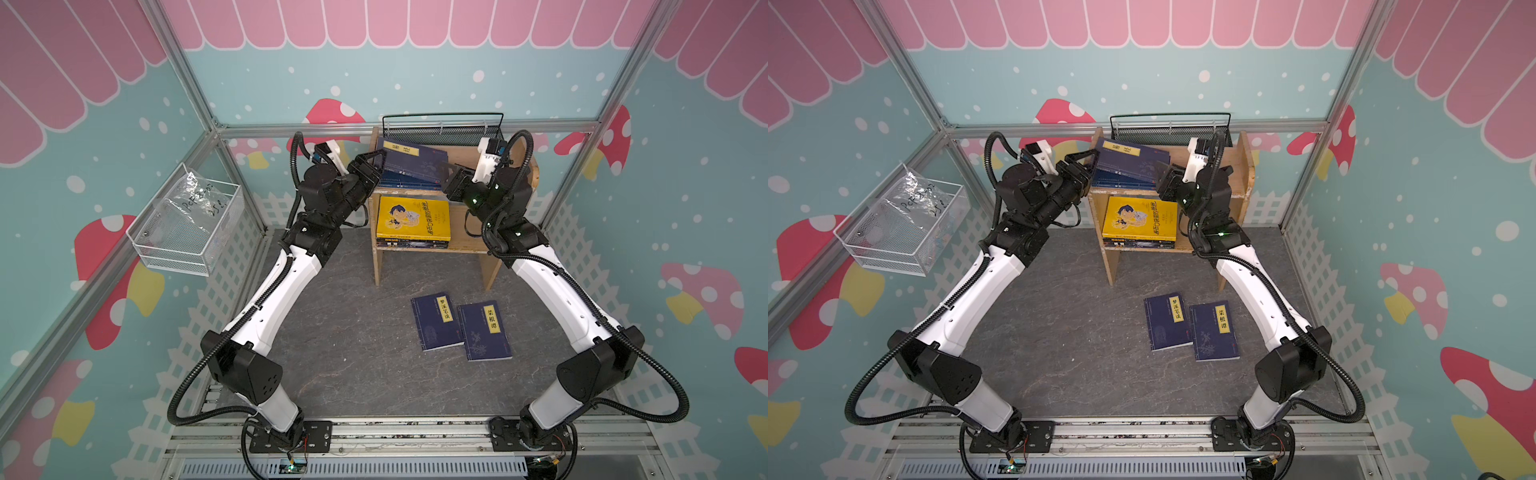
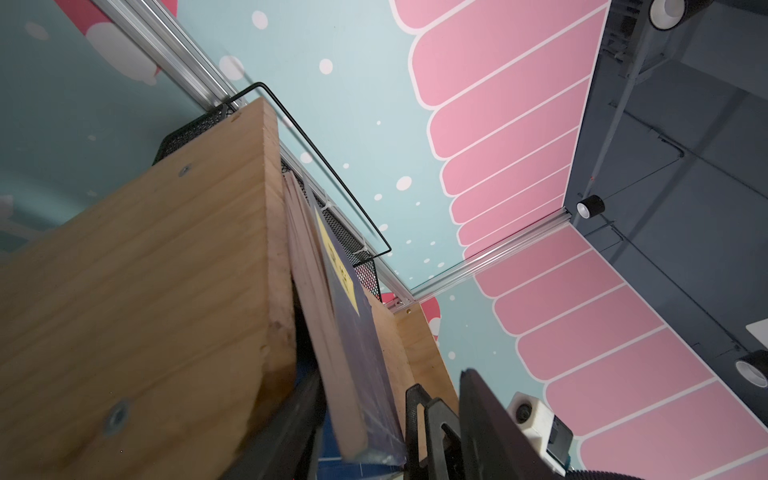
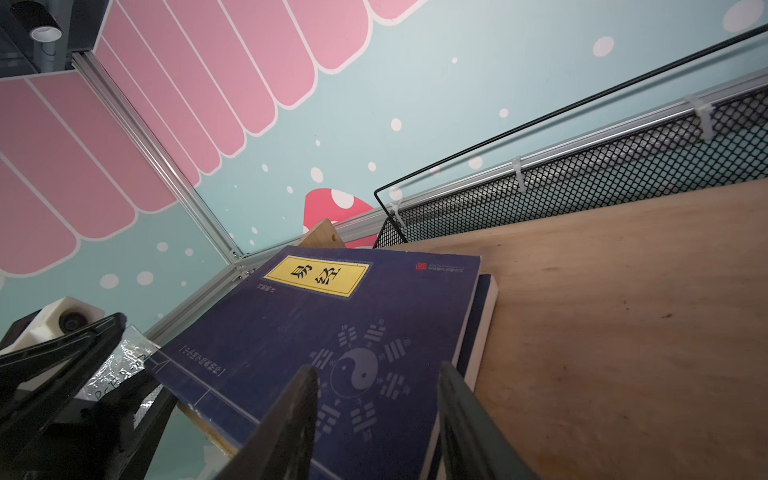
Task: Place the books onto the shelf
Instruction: 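Open both grippers and draw them back from the shelf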
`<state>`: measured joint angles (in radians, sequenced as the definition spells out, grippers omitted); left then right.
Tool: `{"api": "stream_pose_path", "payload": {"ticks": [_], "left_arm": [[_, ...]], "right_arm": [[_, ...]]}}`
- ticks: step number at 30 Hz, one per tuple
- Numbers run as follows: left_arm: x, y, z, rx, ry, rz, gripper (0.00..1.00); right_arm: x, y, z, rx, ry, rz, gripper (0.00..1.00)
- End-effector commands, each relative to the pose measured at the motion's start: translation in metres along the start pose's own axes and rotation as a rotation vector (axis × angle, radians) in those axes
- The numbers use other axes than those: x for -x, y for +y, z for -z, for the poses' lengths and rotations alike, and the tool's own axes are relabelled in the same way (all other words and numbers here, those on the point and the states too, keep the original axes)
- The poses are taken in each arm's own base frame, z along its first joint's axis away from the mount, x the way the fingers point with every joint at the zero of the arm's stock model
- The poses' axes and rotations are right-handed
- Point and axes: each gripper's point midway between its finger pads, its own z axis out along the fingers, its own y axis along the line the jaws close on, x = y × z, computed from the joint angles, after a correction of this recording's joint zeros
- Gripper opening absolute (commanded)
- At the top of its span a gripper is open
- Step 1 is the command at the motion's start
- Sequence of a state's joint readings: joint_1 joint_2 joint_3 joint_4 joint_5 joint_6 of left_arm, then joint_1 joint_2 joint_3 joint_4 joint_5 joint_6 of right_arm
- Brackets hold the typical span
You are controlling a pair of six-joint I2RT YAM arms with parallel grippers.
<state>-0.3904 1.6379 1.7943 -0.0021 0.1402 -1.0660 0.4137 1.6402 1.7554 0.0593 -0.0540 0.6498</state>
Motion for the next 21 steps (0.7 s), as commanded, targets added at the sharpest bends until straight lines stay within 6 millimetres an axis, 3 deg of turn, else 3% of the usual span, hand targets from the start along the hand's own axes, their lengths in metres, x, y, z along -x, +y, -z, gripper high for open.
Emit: {"api": "stream_pose_path", "payload": {"ticks": [1,13,21], "left_arm": [[0.011,0.027,0.008,0.088,-0.041,0.002,0.59],[0.034,0.059,0.039,0.172,-0.107,0.004,0.62],[0.037,0.054,0.058,0.158,-0.128,-0.062,0.64]], "right_arm": [[-0.044,-0.02,-0.013,-0.059,0.112,-0.027,0.48],[-0.043,-0.013,-0.007,-0.047,0.104,-0.02,0.47],[-0.037,0.002,-0.002,0.021,0.097,-0.004,0.47]]}}
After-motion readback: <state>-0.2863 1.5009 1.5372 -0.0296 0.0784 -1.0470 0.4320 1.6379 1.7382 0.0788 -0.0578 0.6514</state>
